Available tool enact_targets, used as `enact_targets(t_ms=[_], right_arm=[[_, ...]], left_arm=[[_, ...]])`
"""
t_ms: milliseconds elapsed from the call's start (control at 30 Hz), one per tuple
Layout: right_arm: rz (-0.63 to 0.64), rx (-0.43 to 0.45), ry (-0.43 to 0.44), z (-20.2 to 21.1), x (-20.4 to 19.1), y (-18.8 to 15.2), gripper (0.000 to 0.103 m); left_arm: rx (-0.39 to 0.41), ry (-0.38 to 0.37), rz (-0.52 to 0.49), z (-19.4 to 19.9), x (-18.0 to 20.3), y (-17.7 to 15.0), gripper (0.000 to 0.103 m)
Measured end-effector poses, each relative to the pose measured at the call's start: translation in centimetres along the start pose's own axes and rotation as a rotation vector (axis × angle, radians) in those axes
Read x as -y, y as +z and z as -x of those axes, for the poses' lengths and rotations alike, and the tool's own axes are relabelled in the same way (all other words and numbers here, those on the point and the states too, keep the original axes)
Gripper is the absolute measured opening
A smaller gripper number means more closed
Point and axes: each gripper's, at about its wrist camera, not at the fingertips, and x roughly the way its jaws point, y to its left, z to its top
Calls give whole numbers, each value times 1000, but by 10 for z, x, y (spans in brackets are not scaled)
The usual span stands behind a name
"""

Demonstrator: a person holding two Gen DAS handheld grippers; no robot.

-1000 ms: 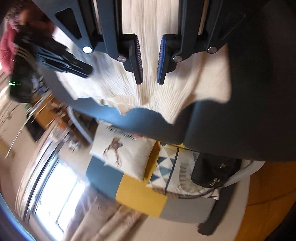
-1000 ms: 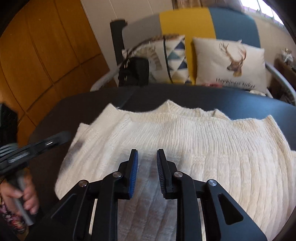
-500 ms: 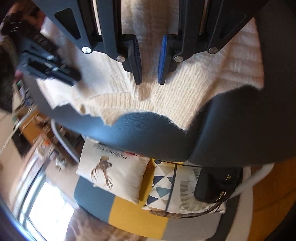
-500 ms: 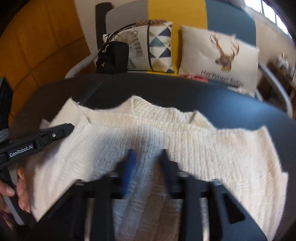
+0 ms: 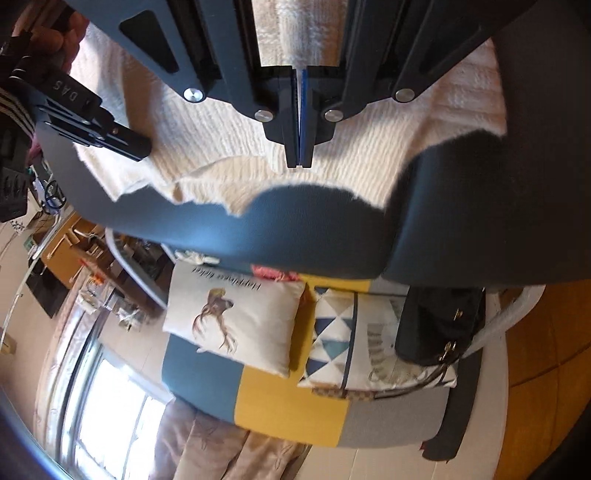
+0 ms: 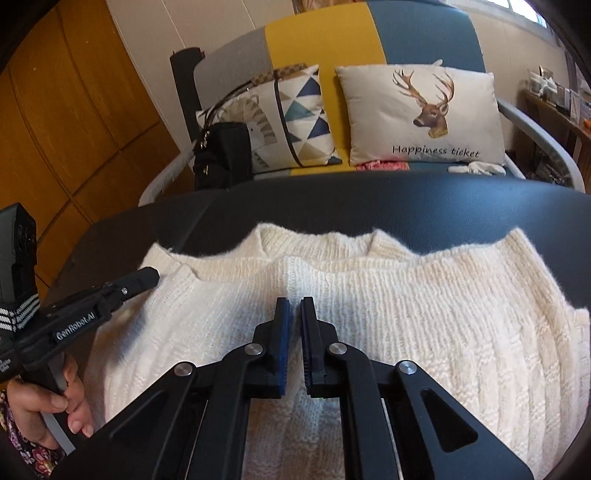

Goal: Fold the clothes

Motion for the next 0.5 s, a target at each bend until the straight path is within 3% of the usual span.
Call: enact_targets(t_ms=[67, 167, 300, 433, 500], right_arm=[[-1, 35, -8, 5, -1, 7, 5], [17, 110, -43, 13, -3, 21, 0], [40, 76, -102, -9, 3, 25, 0], [-49, -1, 22, -14, 19, 8, 2], [-53, 3, 72, -3, 16, -2, 21]], left_arm=[[44, -8, -12, 7, 2, 4, 0], [46, -7, 32, 3, -6, -1, 0], [37, -4, 103, -6, -19, -10, 1], [27, -2, 174, -14, -31, -19, 1], [22, 0, 209, -19, -37, -23, 2]])
